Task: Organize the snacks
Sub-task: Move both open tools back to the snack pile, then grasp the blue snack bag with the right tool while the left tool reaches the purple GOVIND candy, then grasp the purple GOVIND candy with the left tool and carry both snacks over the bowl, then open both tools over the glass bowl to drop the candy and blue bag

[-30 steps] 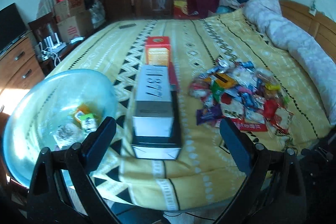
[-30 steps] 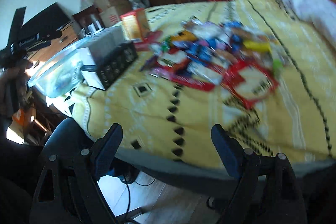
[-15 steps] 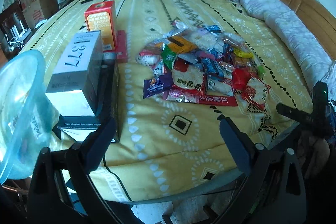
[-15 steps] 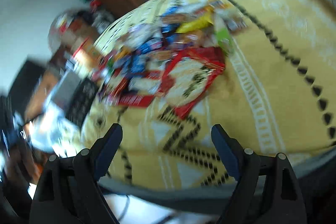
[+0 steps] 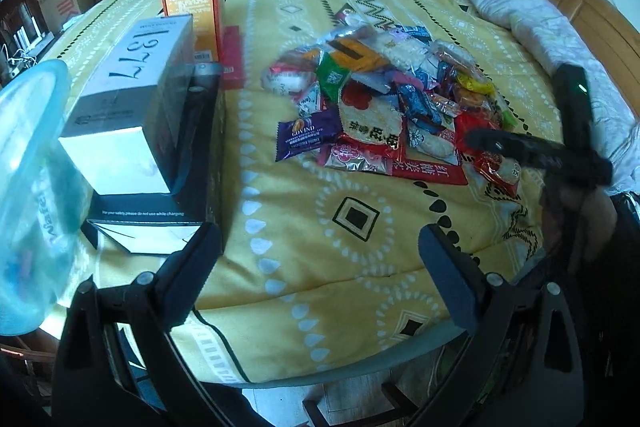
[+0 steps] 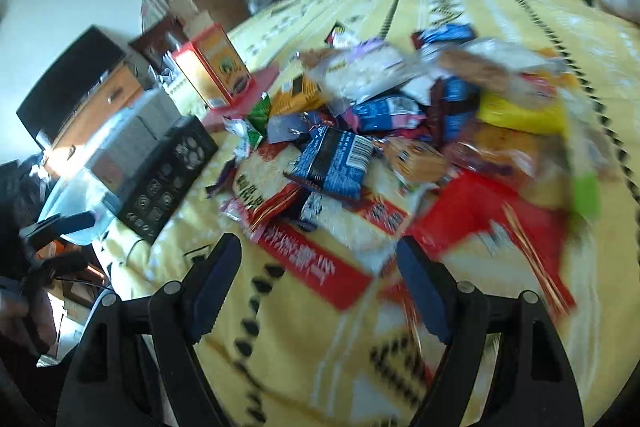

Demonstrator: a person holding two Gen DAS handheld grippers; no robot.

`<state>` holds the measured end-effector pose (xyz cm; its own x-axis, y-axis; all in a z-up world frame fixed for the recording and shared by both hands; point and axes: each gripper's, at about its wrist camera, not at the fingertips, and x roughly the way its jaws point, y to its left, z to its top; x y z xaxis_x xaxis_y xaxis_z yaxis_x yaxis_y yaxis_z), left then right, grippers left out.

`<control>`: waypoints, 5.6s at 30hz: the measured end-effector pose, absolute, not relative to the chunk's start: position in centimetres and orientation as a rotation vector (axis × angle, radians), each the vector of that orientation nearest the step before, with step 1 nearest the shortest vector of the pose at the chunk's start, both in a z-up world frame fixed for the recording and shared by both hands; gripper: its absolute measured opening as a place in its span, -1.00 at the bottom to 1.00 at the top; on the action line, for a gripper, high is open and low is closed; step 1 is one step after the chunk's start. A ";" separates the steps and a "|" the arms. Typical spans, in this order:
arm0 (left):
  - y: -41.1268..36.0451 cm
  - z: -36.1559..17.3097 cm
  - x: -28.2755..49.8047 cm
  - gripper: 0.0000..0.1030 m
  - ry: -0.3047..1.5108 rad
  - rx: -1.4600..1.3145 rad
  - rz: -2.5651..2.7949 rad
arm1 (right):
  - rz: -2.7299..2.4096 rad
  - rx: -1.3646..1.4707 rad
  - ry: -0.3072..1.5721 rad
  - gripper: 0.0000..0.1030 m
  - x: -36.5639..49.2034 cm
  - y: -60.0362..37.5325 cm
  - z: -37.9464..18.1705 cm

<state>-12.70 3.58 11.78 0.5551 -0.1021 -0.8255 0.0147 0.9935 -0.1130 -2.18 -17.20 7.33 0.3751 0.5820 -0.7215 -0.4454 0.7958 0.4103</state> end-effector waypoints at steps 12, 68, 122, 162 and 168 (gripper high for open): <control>2.4 12.0 -12.2 0.93 0.972 -0.108 -0.129 | 0.598 0.288 1.091 -0.04 4.6 -12.9 4.0; 1.0 4.0 -4.4 -0.22 1.016 -0.260 -0.193 | 0.581 0.293 1.018 -0.04 -11.9 -22.1 6.0; 37.0 21.1 -21.2 -0.20 0.559 -0.404 0.491 | 1.291 -0.123 0.739 -0.04 -11.3 25.9 28.8; 38.2 20.0 -21.0 -0.19 0.605 -0.403 0.498 | 1.299 -0.125 0.824 -0.04 -11.5 28.6 25.3; 37.8 19.8 -20.6 -0.19 0.613 -0.397 0.493 | 1.295 -0.115 0.833 -0.04 -11.1 28.3 24.9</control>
<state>-20.64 37.84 19.84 0.7099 0.3181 -0.6283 -0.5459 0.8122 -0.2055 -11.15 28.34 24.91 0.0320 0.7995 -0.5999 -0.8775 0.3098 0.3661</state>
